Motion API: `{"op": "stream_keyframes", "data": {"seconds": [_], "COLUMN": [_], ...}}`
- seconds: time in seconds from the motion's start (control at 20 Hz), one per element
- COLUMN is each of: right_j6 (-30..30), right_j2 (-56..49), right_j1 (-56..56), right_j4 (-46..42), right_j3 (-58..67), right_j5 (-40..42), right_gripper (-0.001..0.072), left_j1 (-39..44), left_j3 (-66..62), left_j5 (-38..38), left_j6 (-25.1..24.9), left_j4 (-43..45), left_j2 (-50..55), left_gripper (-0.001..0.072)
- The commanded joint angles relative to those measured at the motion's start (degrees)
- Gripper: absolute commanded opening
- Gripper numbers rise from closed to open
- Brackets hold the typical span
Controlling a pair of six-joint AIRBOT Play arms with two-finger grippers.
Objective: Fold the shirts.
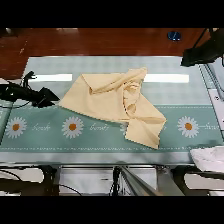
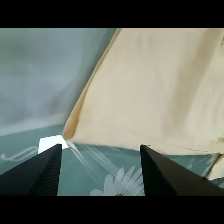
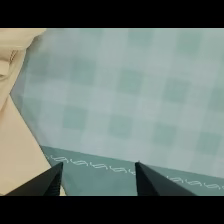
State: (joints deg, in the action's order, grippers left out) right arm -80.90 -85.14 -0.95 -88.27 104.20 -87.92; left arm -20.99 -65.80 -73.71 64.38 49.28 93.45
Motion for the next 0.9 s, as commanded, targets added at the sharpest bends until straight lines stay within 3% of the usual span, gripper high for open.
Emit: {"op": "stream_keyframes", "data": {"seconds": [0.0,0.3,0.35,0.4,0.5,0.7,0.85], "right_j6": [0.22,0.22,0.22,0.22,0.20,0.22,0.26], "right_j2": [0.13,0.52,0.87,1.44,2.99,6.16,6.40], "right_j1": [-1.62,-1.62,-1.62,-1.62,-1.62,-2.36,-8.66], "right_j4": [1.33,1.40,1.42,1.44,1.40,-0.33,7.63], "right_j3": [-0.37,-0.35,-0.35,-0.35,-0.35,-0.44,-7.63], "right_j5": [-1.51,-1.62,-1.62,-1.62,-1.57,-2.10,-5.62], "right_gripper": [0.0527,0.0526,0.0526,0.0526,0.0525,0.0489,0.0492], "left_j1": [2.73,7.69,8.50,9.29,10.51,11.13,10.88], "left_j3": [-3.56,-6.16,-6.60,-7.37,-9.14,-12.22,-14.05], "left_j5": [-0.37,-2.80,-2.82,-3.02,-3.34,-4.33,-7.67], "left_j6": [3.13,7.02,7.93,8.57,8.52,8.31,6.99], "left_j4": [-1.05,6.34,6.91,7.30,7.32,7.10,6.91], "left_j2": [4.46,8.70,9.11,9.66,10.73,11.54,11.54], "left_gripper": [0.0575,0.0572,0.0541,0.0400,0.0027,0.0030,0.0030]}}
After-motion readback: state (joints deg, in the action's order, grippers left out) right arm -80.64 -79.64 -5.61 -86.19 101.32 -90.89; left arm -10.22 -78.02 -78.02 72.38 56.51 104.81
